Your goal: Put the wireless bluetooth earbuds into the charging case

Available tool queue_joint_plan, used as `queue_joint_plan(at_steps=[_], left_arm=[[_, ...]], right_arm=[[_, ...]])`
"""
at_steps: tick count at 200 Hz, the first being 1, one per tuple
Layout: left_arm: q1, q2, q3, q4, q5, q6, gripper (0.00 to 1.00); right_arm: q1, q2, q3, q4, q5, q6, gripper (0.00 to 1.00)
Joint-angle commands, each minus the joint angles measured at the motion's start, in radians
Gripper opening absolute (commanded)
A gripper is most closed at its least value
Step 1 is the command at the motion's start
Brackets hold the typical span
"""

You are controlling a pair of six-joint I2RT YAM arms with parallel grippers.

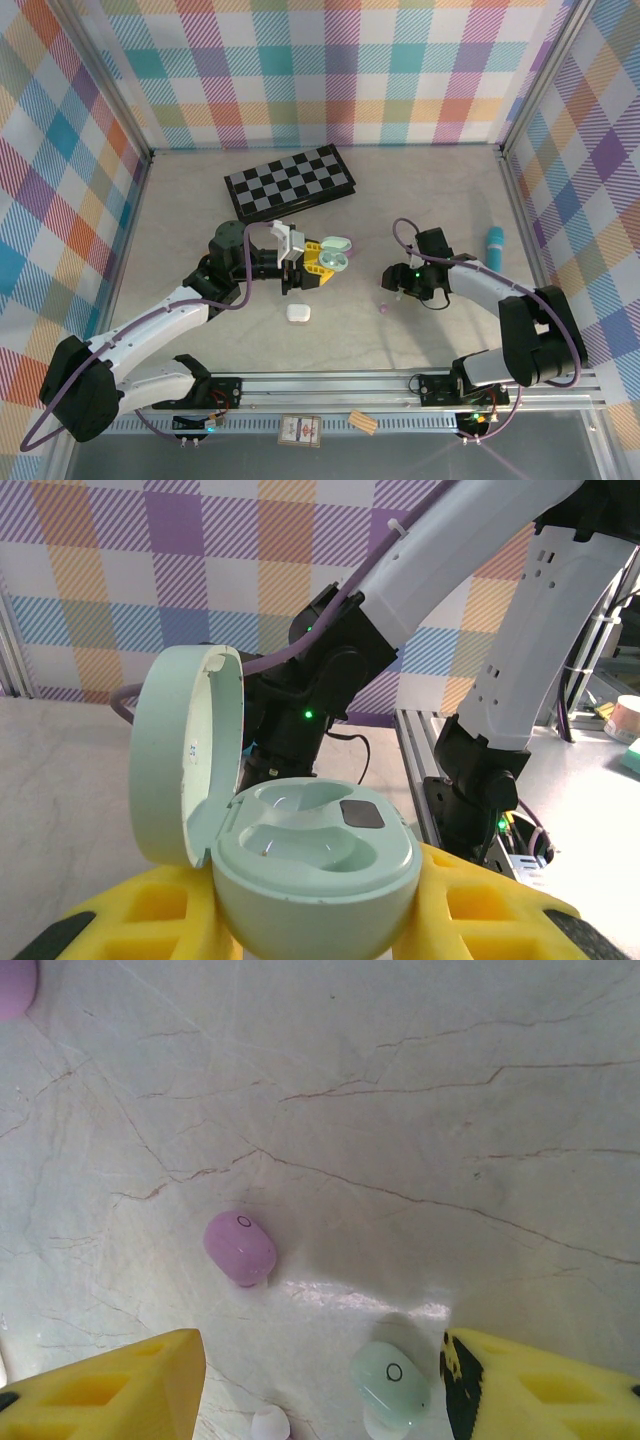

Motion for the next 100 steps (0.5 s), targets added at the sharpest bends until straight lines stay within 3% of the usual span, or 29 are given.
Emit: queue_joint_plan(at_steps=[1,27,100], left_arm=[[0.005,-0.02,0.004,0.008,0.011,0.021,0.33],[0.005,-0.014,0.003,0.012,0.014,0.021,0.33],[0.005,-0.015,0.0,0.016,0.014,0.02,0.33]], right_arm=[[0.005,0.033,0.009,0.016,-0.03,-0.032,0.64],[0.005,0.053,-0.018,0.038,-0.071,-0.033,0.63],[0.006,0.007,-0.067,0.017,-0.057,-0.026,0.4]])
